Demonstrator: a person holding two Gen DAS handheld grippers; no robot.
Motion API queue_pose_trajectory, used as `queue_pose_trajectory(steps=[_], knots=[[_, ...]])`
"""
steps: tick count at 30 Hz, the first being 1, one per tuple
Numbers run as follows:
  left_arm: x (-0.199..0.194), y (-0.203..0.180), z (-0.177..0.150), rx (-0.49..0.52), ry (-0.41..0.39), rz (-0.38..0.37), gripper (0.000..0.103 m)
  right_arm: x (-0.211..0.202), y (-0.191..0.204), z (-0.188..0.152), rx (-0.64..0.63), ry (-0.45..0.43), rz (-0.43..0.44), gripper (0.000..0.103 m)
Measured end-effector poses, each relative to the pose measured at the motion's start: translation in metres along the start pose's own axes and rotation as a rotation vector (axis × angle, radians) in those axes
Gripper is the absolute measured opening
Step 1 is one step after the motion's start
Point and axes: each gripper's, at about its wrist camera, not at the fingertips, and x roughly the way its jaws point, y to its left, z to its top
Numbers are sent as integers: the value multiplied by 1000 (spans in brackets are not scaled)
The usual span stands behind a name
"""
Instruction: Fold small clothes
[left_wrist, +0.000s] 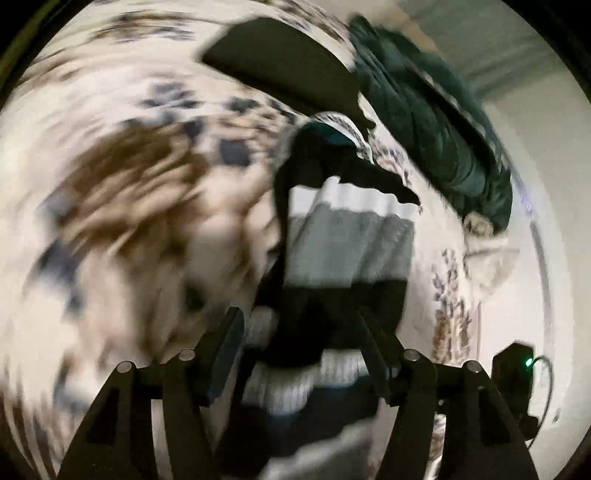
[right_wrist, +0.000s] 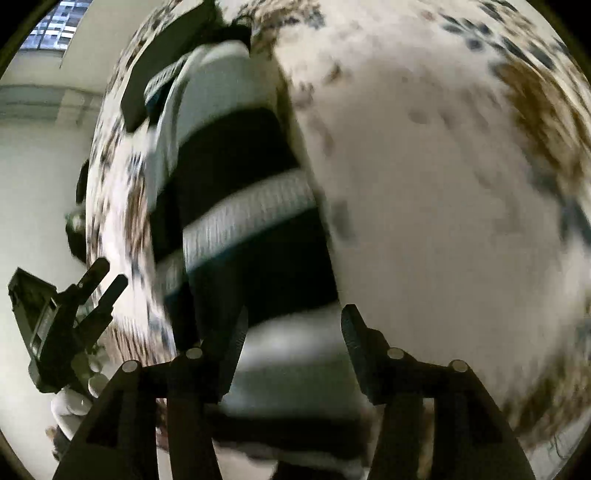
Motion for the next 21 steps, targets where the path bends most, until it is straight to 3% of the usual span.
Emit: queue_pose_trajectory(steps=[1, 3, 4, 5, 6, 7, 11, 13, 15, 16, 17, 19, 21], knots=[[18, -4, 11, 27, 23, 4, 57, 13, 4, 11, 10, -9, 12, 55], [38, -9, 18, 91, 42, 25, 4, 31, 10, 36, 41, -4, 45, 55], [40, -8, 17, 124, 55, 48, 2, 42, 9, 46, 65, 6, 76, 55], [41, -4, 18, 144, 48, 66, 2, 49, 9, 54, 75, 7, 86, 46], [38, 5, 19, 143, 33, 87, 2, 49, 10, 60, 68, -14, 93, 28], [39, 18, 22, 118, 40, 89, 2, 48, 14, 62, 46, -42, 43, 3], [40, 49, 31, 62, 96, 118, 1, 59, 4, 71, 76, -16, -88, 2], [31, 50, 44, 36, 102, 62, 4, 61, 6, 76, 48, 34, -112, 3], [21, 41, 61, 34, 75, -7, 16, 50, 13, 85, 60, 43, -81, 3], [19, 35, 72, 40, 55, -32, 39, 38, 17, 92, 54, 16, -60, 10], [19, 30, 82, 44, 35, -44, 63, 29, 23, 102, 49, -18, -46, 35], [30, 18, 109, 44, -6, -77, 65, 10, 32, 133, 64, -98, 16, 67], [52, 9, 136, 50, -3, -63, 65, 7, 37, 165, 87, -138, 53, 68]])
